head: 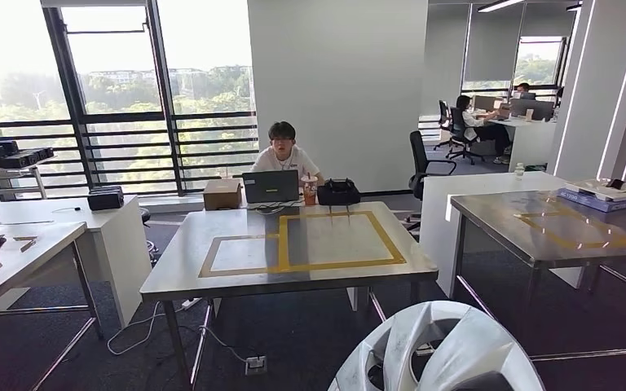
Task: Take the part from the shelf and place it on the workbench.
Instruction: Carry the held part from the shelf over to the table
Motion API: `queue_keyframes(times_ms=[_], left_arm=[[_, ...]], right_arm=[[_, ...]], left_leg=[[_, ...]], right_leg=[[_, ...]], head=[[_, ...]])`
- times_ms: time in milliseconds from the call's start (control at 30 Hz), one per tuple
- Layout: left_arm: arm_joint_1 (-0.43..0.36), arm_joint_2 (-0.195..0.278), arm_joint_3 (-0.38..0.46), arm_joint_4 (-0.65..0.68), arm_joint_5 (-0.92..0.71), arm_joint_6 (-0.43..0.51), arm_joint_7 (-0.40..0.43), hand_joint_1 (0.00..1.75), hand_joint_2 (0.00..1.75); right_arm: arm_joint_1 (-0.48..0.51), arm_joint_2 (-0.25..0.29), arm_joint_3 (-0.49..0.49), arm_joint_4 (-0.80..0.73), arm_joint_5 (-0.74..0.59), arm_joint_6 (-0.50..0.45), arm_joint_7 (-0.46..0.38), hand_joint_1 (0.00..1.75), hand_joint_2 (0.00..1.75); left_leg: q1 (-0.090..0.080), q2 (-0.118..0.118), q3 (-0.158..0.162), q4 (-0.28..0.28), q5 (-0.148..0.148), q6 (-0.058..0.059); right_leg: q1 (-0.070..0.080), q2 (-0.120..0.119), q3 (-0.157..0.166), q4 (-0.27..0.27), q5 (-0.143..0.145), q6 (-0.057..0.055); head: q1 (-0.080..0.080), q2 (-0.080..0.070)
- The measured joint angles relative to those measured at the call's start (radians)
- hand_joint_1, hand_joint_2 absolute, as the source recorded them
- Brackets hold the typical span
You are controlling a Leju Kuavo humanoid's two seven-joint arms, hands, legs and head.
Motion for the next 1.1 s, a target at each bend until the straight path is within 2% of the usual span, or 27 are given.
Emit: queue_keyframes(times_ms=[33,67,100,133,233,267,300,367,400,433,467,500,533,567,600,633,667,733,767,800,867,900,933,967,1033,1067,1100], left_arm=[[0.002,0.000,0.000,0.000,0.003,0.000,0.003,0.00,1.75],[0.005,0.000,0.000,0.000,0.005,-0.001,0.005,0.00,1.75],[0.008,0.000,0.000,0.000,0.006,-0.001,0.007,0.00,1.75],[0.010,0.000,0.000,0.000,0.006,-0.001,0.007,0.00,1.75],[0.008,-0.001,0.000,0.000,0.008,0.000,0.008,0.00,1.75],[0.006,-0.002,0.000,0.000,0.009,0.001,0.008,0.00,1.75],[0.005,-0.002,0.000,0.000,0.008,0.001,0.008,0.00,1.75],[0.001,-0.002,0.000,0.001,0.003,0.002,0.007,0.00,1.75],[0.000,-0.002,0.000,0.002,0.001,0.003,0.007,0.00,1.75],[0.000,-0.002,-0.001,0.003,-0.001,0.004,0.007,0.00,1.75],[0.000,-0.002,-0.001,0.004,-0.002,0.004,0.006,0.00,1.75],[0.000,-0.002,-0.001,0.005,-0.003,0.005,0.006,0.00,1.75],[0.000,-0.002,-0.001,0.006,-0.004,0.005,0.005,0.00,1.75],[0.000,-0.002,-0.001,0.007,-0.006,0.005,0.005,0.00,1.75],[-0.001,-0.002,0.000,0.008,-0.008,0.006,0.004,0.00,1.75],[-0.001,-0.002,0.000,0.008,-0.009,0.008,0.004,0.00,1.75],[-0.002,-0.002,0.000,0.008,-0.010,0.010,0.004,0.00,1.75],[-0.002,0.000,-0.001,0.008,-0.010,0.014,0.004,0.00,1.75],[-0.002,0.000,-0.001,0.007,-0.010,0.015,0.004,0.00,1.75],[-0.003,0.000,-0.001,0.007,-0.010,0.016,0.004,0.00,1.75],[-0.003,0.000,0.000,0.008,-0.010,0.019,0.004,0.00,1.75],[-0.003,0.000,0.000,0.009,-0.008,0.021,0.005,0.00,1.75],[-0.003,0.000,0.000,0.009,-0.006,0.022,0.005,0.00,1.75],[-0.003,0.000,0.000,0.010,-0.003,0.023,0.006,0.00,1.75],[-0.003,0.000,0.000,0.010,0.002,0.024,0.008,0.00,1.75],[-0.003,0.000,0.000,0.010,0.003,0.024,0.009,0.00,1.75],[-0.004,0.000,-0.001,0.010,0.004,0.025,0.009,0.00,1.75]], right_arm=[[0.000,0.001,0.000,0.000,0.003,-0.002,0.005,1.75,1.75],[0.001,0.001,0.000,0.000,0.003,-0.003,0.007,1.75,1.75],[0.002,0.001,0.000,0.000,0.002,-0.004,0.007,1.75,1.75],[0.002,0.001,-0.001,-0.001,0.002,-0.004,0.007,1.75,1.75],[0.003,0.001,-0.003,-0.006,0.005,-0.004,0.009,1.75,1.75],[0.003,0.001,-0.005,-0.008,0.008,-0.004,0.010,1.75,1.75],[0.004,0.001,-0.007,-0.009,0.010,-0.005,0.010,1.75,1.75],[0.008,0.001,-0.009,-0.009,0.015,-0.005,0.010,1.75,1.75],[0.012,0.001,-0.009,-0.009,0.017,-0.005,0.009,1.75,1.75],[0.015,0.001,-0.009,-0.009,0.017,-0.005,0.009,1.75,1.75],[0.017,0.000,-0.009,-0.009,0.017,-0.005,0.008,1.75,1.75],[0.019,0.000,-0.009,-0.009,0.018,-0.005,0.006,1.75,1.75],[0.019,-0.001,-0.009,-0.009,0.018,-0.005,0.004,1.75,1.75],[0.019,0.000,-0.009,-0.009,0.018,-0.005,0.001,1.75,1.75],[0.018,0.000,-0.009,-0.009,0.018,-0.005,-0.001,1.75,1.75],[0.018,0.001,-0.009,-0.009,0.019,-0.005,-0.002,1.75,1.75],[0.018,0.001,-0.009,-0.009,0.019,-0.005,-0.003,1.75,1.75],[0.017,0.002,-0.009,-0.009,0.019,-0.006,-0.003,1.75,1.75],[0.016,0.003,-0.009,-0.010,0.018,-0.006,-0.003,1.75,1.75],[0.015,0.004,-0.009,-0.010,0.017,-0.006,-0.002,1.75,1.75],[0.013,0.007,-0.008,-0.010,0.012,-0.009,0.002,1.75,1.75],[0.011,0.009,-0.006,-0.010,0.008,-0.012,0.006,1.75,1.75],[0.007,0.011,-0.004,-0.009,0.003,-0.015,0.011,1.75,1.75],[0.003,0.013,-0.002,-0.008,-0.002,-0.018,0.015,1.75,1.75],[-0.006,0.016,0.002,-0.008,-0.009,-0.021,0.019,1.75,1.75],[-0.010,0.017,0.004,-0.008,-0.010,-0.022,0.019,1.75,1.75],[-0.014,0.018,0.005,-0.008,-0.011,-0.023,0.020,1.75,1.75]], left_leg=[[-0.002,0.001,0.014,-0.068,0.065,0.005],[-0.003,0.001,0.027,-0.118,0.116,0.010],[-0.006,0.000,0.036,-0.147,0.152,0.015],[-0.009,0.000,0.040,-0.155,0.165,0.020],[-0.009,-0.004,0.063,-0.164,0.159,0.035],[-0.008,-0.005,0.072,-0.171,0.157,0.041],[-0.008,-0.006,0.078,-0.176,0.154,0.047],[-0.013,-0.009,0.086,-0.177,0.142,0.057],[-0.015,-0.012,0.091,-0.177,0.135,0.059],[-0.018,-0.015,0.098,-0.177,0.127,0.061],[-0.020,-0.020,0.108,-0.176,0.119,0.061],[-0.022,-0.023,0.120,-0.176,0.111,0.060],[-0.024,-0.025,0.129,-0.176,0.102,0.058],[-0.027,-0.028,0.136,-0.174,0.093,0.055],[-0.030,-0.030,0.141,-0.172,0.086,0.051],[-0.031,-0.031,0.142,-0.171,0.080,0.046],[-0.032,-0.031,0.144,-0.170,0.075,0.042],[-0.029,-0.026,0.140,-0.158,0.063,0.032],[-0.026,-0.022,0.128,-0.131,0.048,0.025],[-0.022,-0.018,0.104,-0.083,0.024,0.017],[-0.011,-0.011,0.031,0.055,-0.030,0.002],[-0.005,-0.009,-0.002,0.108,-0.042,-0.003],[0.000,-0.008,-0.020,0.128,-0.035,-0.006],[0.003,-0.006,-0.017,0.106,-0.008,-0.008],[0.006,-0.002,0.041,-0.031,0.074,-0.006],[0.005,-0.001,0.072,-0.098,0.100,-0.004],[0.002,0.000,0.094,-0.143,0.112,0.000]], right_leg=[[0.002,-0.001,0.017,0.001,-0.014,0.004],[0.004,0.000,0.030,0.000,-0.027,0.009],[0.007,-0.001,0.037,0.000,-0.039,0.013],[0.009,-0.001,0.042,-0.002,-0.049,0.018],[0.009,-0.001,0.051,0.002,-0.070,0.033],[0.009,-0.002,0.037,0.033,-0.083,0.033],[0.009,-0.001,0.005,0.088,-0.101,0.031],[0.010,-0.001,-0.099,0.233,-0.137,0.027],[0.010,-0.001,-0.145,0.282,-0.139,0.029],[0.010,-0.001,-0.174,0.295,-0.123,0.034],[0.010,-0.001,-0.181,0.265,-0.088,0.041],[0.011,-0.001,-0.169,0.200,-0.040,0.047],[0.013,-0.001,-0.150,0.128,0.009,0.049],[0.015,0.000,-0.131,0.068,0.047,0.044],[0.017,0.000,-0.118,0.030,0.070,0.035],[0.020,0.000,-0.112,0.017,0.078,0.025],[0.021,0.000,-0.109,0.015,0.077,0.016],[0.014,0.000,-0.103,0.011,0.075,0.004],[0.010,0.000,-0.098,0.009,0.072,-0.003],[0.006,0.000,-0.091,0.007,0.069,-0.008],[0.006,0.000,-0.082,0.007,0.061,-0.015],[0.006,0.000,-0.078,0.007,0.058,-0.016],[0.006,0.000,-0.074,0.007,0.054,-0.015],[0.005,0.001,-0.068,0.007,0.050,-0.013],[0.004,0.002,-0.054,0.007,0.042,-0.007],[0.006,0.002,-0.049,0.007,0.037,-0.002],[0.008,0.002,-0.047,0.007,0.034,0.003]], head=[[0.000,0.000],[0.000,-0.001],[0.001,-0.001],[0.002,-0.001],[0.003,0.000],[0.003,0.000],[0.004,0.000],[0.005,0.000],[0.006,0.000],[0.006,0.000],[0.007,0.000],[0.007,0.000],[0.008,0.000],[0.008,0.000],[0.007,0.000],[0.007,0.000],[0.007,0.000],[0.006,0.000],[0.005,0.000],[0.004,0.000],[0.002,0.000],[0.002,0.000],[0.002,0.000],[0.002,0.000],[0.002,0.000],[0.002,0.000],[0.002,0.000]])
